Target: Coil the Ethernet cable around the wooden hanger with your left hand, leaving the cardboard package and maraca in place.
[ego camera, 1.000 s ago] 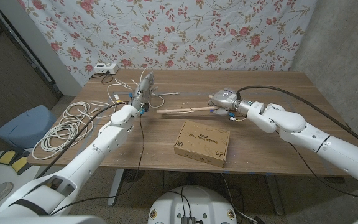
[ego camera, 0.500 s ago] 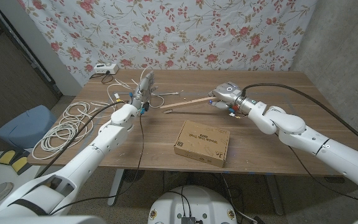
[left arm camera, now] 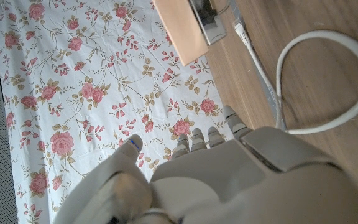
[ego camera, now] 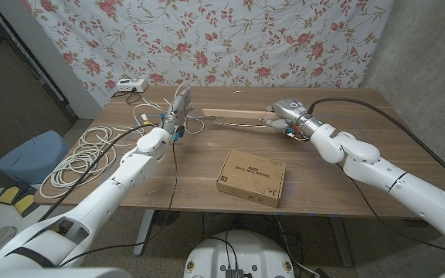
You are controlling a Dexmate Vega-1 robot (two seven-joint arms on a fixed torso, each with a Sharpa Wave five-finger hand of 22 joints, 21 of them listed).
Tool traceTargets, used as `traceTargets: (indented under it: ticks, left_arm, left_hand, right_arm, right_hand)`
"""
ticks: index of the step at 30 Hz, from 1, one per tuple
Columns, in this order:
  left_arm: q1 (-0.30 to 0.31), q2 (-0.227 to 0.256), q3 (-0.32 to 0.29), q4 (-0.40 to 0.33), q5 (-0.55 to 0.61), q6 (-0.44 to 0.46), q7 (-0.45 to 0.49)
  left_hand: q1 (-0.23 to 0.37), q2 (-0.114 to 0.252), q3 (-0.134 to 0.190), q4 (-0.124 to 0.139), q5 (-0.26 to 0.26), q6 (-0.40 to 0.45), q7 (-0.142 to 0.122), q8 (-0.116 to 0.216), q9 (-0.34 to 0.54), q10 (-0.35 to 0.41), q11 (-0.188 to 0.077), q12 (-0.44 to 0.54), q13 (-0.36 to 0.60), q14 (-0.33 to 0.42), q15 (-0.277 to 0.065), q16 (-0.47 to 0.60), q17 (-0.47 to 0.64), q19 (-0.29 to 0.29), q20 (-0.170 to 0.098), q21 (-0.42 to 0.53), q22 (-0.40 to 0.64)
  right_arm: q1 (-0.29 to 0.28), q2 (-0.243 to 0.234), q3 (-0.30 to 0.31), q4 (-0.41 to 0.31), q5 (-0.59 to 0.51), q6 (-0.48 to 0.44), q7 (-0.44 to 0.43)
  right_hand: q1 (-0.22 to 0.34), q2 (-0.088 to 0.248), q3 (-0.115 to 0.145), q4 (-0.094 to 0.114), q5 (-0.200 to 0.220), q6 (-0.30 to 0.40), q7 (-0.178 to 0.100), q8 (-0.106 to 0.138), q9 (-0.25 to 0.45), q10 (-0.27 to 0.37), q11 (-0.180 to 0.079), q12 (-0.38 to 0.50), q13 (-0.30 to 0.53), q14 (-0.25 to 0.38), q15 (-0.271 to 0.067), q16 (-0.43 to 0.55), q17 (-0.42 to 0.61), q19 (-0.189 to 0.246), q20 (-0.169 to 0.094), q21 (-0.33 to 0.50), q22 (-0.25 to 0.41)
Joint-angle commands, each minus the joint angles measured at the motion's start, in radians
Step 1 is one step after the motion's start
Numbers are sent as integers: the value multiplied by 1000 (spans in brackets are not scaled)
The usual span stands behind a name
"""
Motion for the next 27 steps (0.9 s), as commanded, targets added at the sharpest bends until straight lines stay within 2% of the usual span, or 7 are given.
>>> traceTargets:
  ticks: [1,3,8,14,18,22,27]
  left_arm:
    - [27,61,13,-121,161,85,194]
    - [37,77,16,-172,222,142,275]
    - [43,111,37,-289,383,335,449]
    - [13,118,81,-384,533,615,554]
    - [-26,121,119,-410,597,769,552]
    - [-78,135,161,-410,641,864,505]
    - [-213,182,303,-414,747,1045,366]
  left_hand:
    - [59,-48,0,-71,-13,0,-16,9,4,53,-4,16,6,78,5,17,3,40,-19,-6,4]
    - [108,-60,7,-123,-35,53,-15,22,4,136,-2,40,11,132,0,24,6,58,-31,-9,10]
    - [211,-37,46,-214,-78,120,-3,29,6,203,-13,52,18,233,-16,38,11,120,-24,13,22]
    - [309,-24,81,-289,-105,214,13,40,10,278,-55,65,24,352,-48,60,17,207,-15,51,29]
    - [391,-60,79,-308,-108,285,-9,48,12,328,-92,71,25,430,-97,76,20,289,-22,84,27]
    - [450,-68,75,-306,-104,352,-6,58,13,386,-106,83,24,470,-104,87,23,305,-13,91,26]
    - [481,-85,57,-301,-102,398,-19,63,14,433,-125,92,24,499,-124,100,32,304,-18,91,24]
  right_arm:
    - [-4,29,21,42,123,-37,-49]
    - [-7,31,22,47,133,-39,-59]
    - [-13,32,17,59,144,-42,-91]
    - [-21,33,16,65,155,-47,-126]
    - [-26,33,19,69,166,-42,-148]
    - [-27,35,17,76,175,-31,-165]
    - [-29,39,18,82,185,-14,-189]
  right_hand:
    - [-192,182,38,23,7,74,67,11,8,10,-9,84,34,10,-49,19,2,8,2,17,4]
    - [-197,181,45,21,5,79,61,12,-1,9,-14,97,34,8,-49,33,2,8,-1,28,6]
    - [-209,177,60,18,1,84,57,19,-11,1,-18,126,33,2,-50,63,2,5,-8,52,8]
    - [-220,175,71,15,-4,81,55,25,-15,-8,-21,150,33,-6,-50,88,1,-1,-11,71,8]
    - [-225,174,77,13,-7,81,56,29,-18,-11,-22,164,33,-9,-51,101,1,-3,-14,82,7]
    - [-229,172,81,12,-9,79,53,33,-19,-16,-23,174,33,-11,-51,112,1,-6,-14,90,6]
    - [-235,171,86,11,-12,80,54,36,-26,-19,-20,188,32,-16,-51,126,0,-11,-17,100,5]
